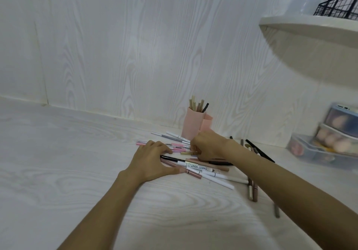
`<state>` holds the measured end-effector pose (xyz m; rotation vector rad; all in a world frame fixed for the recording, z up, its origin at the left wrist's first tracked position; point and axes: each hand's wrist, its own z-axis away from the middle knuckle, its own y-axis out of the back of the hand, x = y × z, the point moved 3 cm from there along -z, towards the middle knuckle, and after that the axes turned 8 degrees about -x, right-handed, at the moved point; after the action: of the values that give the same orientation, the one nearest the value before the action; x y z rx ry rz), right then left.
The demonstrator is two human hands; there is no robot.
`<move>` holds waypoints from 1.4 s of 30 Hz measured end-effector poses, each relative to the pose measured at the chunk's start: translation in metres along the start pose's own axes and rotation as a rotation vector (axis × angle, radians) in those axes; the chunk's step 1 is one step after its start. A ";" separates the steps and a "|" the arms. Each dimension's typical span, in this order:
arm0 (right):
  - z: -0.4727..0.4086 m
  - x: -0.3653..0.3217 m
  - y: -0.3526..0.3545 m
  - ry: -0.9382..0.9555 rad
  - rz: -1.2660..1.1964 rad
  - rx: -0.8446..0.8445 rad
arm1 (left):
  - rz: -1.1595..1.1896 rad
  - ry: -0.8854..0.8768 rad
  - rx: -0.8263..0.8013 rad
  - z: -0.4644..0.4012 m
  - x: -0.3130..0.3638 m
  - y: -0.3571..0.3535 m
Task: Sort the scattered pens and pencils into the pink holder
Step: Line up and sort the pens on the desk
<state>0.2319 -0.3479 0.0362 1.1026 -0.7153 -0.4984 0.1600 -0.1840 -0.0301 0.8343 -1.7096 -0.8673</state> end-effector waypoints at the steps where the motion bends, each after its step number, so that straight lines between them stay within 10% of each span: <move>1: -0.002 0.001 0.002 -0.018 -0.019 -0.042 | 0.004 0.005 0.000 0.001 0.000 0.000; 7: -0.002 0.013 0.005 -0.040 -0.205 -0.070 | 0.063 0.076 0.045 0.003 0.000 0.002; 14: 0.061 0.051 0.103 -0.094 -0.811 1.204 | 0.090 0.226 0.218 -0.001 -0.008 0.007; 17: 0.055 0.054 0.109 -0.165 -0.855 1.417 | 0.149 0.348 0.289 -0.001 -0.014 0.009; 35: -0.005 0.059 0.053 -0.260 -0.433 0.833 | 0.192 0.436 0.240 -0.007 -0.006 0.004; 42: 0.048 0.057 0.017 -0.149 -0.884 0.709 | 0.275 0.388 0.168 -0.005 -0.008 0.008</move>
<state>0.2354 -0.4101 0.0805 2.0797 -0.5056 -1.1312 0.1652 -0.1742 -0.0257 0.7944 -1.5170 -0.3515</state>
